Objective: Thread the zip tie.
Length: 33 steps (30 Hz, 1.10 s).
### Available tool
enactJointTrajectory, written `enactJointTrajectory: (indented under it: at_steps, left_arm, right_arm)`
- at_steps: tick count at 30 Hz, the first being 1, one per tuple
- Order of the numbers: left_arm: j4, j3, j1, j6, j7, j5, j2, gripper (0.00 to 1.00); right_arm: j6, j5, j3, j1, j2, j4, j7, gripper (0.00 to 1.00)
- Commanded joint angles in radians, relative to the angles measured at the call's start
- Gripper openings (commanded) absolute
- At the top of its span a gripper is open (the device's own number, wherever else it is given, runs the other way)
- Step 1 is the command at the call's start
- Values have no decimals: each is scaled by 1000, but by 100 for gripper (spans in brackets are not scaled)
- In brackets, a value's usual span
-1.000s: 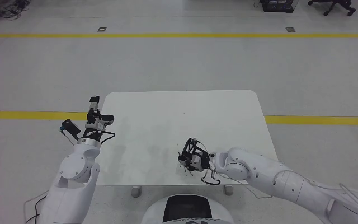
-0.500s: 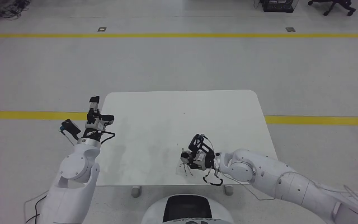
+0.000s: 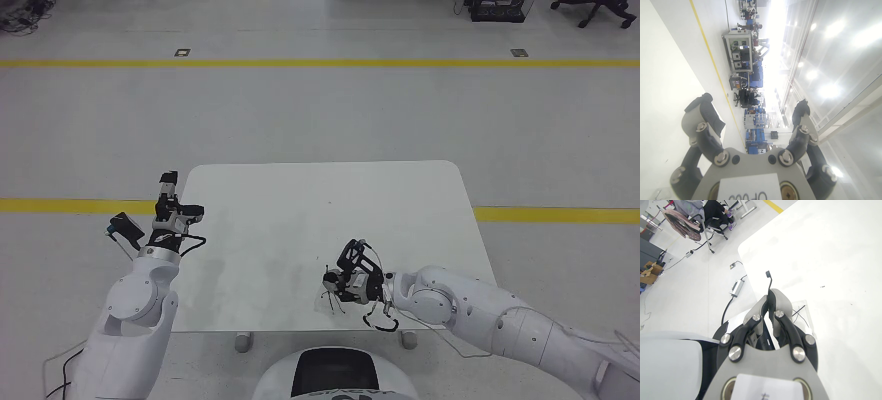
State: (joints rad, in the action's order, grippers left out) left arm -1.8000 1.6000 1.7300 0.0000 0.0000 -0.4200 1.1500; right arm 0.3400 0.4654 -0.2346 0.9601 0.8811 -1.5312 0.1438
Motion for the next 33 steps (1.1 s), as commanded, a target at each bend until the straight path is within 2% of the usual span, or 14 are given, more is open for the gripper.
enactJointTrajectory:
  at_steps: [1,4,7,12,15,25,27,29,31,33]
  left_arm:
    - [0,0,0,0,0,0,0,100]
    - [-1,-3,-3,-1,-1,10,0,100]
    - [-7,-40,-21,-8,6,123,1,100]
    - [20,-140,-54,-18,68,349,7,100]
    - [42,-204,-70,-15,105,464,13,100]
    - [45,-215,-72,-24,108,477,14,100]
    - [42,-231,-73,-51,79,508,14,100]
    - [49,-248,-69,-83,87,611,12,100]
    - [59,-271,-71,-94,105,723,11,100]
    - [81,-293,-79,-86,135,834,11,100]
  right_arm:
    - [0,0,0,0,0,0,0,0]
    - [0,-26,-13,12,1,3,-16,0]
    - [0,-97,-38,25,-2,1,-28,0]
    - [0,-253,-76,43,-15,-9,-28,0]
    - [0,-433,-112,62,-21,-8,4,0]
    - [0,-444,-117,63,-22,-9,8,0]
    - [-4,-463,-127,77,-19,-7,5,0]
    - [0,-505,-145,88,-17,-8,19,0]
    - [0,-546,-162,99,-16,-11,39,0]
    - [0,-591,-182,112,-17,-8,69,0]
